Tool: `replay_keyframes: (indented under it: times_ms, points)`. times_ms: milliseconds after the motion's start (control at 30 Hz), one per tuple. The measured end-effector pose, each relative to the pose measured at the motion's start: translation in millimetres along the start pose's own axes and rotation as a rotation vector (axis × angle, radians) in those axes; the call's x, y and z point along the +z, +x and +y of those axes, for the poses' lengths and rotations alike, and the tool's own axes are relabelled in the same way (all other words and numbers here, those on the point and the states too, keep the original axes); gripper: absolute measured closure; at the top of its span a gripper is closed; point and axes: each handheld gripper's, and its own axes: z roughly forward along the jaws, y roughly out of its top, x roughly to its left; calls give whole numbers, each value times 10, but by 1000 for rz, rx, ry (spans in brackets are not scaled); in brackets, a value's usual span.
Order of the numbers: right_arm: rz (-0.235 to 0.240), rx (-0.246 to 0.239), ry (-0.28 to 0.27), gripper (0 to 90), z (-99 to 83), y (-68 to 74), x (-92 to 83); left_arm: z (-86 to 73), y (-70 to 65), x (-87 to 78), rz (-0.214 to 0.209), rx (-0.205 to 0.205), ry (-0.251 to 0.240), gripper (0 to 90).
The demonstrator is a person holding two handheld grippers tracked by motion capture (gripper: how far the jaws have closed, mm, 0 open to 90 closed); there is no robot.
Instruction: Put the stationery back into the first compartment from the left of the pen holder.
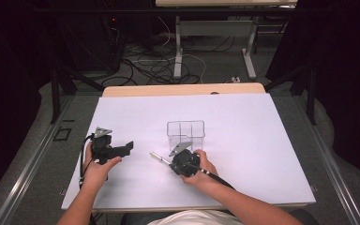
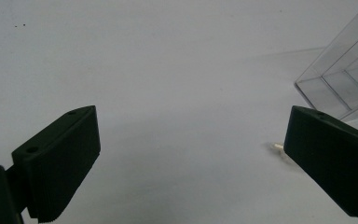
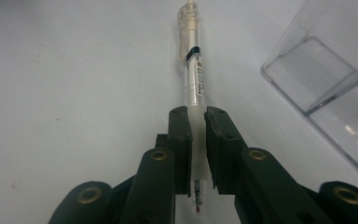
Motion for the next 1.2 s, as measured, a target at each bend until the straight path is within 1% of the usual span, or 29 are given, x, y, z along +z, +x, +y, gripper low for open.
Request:
replay_keyframes:
  times_ms: [67,167,267,333,367,433,500,533,633,667,700,733,833,967,1000,1033,1100,1133,1200]
  points:
    - [-7,-42,-12,808,13,6,-37,0,0,0,0,0,0,37]
    - [-2,-93,-30,808,34,9,-100,4,-6,-5,-4,0,4,37]
    - [-8,-171,-55,808,48,9,-189,8,-10,-12,-5,6,8,37]
    - [-19,-213,-64,808,52,7,-244,6,-12,-7,-5,5,4,37]
    - [-13,-225,-67,807,53,7,-269,6,-13,-6,-5,5,5,37]
    - [-20,-258,-70,808,47,-14,-308,5,-14,-5,-5,6,4,37]
    - [-2,-257,-74,807,35,-43,-342,4,-17,-2,-3,4,-3,37]
    - [11,-248,-76,808,29,-59,-360,5,-15,-7,-2,6,2,37]
    - [52,-252,-81,808,2,-107,-419,7,-12,-10,-3,3,6,38]
    - [55,-258,-83,808,-10,-132,-436,2,-14,-3,-1,2,-4,38]
    - [71,-264,-86,808,-23,-164,-459,1,-14,-1,-2,2,-4,38]
    - [92,-254,-86,808,-40,-187,-484,1,-16,-1,-4,1,-3,39]
    - [95,-241,-88,807,-92,-270,-545,11,-15,-13,-2,-1,3,44]
    - [117,-221,-95,808,-151,-371,-613,23,-24,-22,-10,-11,-12,51]
    - [121,-225,-100,807,-162,-396,-626,26,-27,-26,-12,-9,-13,50]
    - [124,-219,-100,807,-173,-409,-638,29,-33,-29,-12,-8,-16,51]
    - [133,-225,-107,807,-189,-438,-658,35,-42,-40,-13,1,-9,54]
    - [132,-234,-109,807,-198,-452,-669,35,-49,-37,-11,3,-17,60]
    - [127,-237,-115,807,-210,-461,-678,41,-59,-47,-10,12,-6,67]
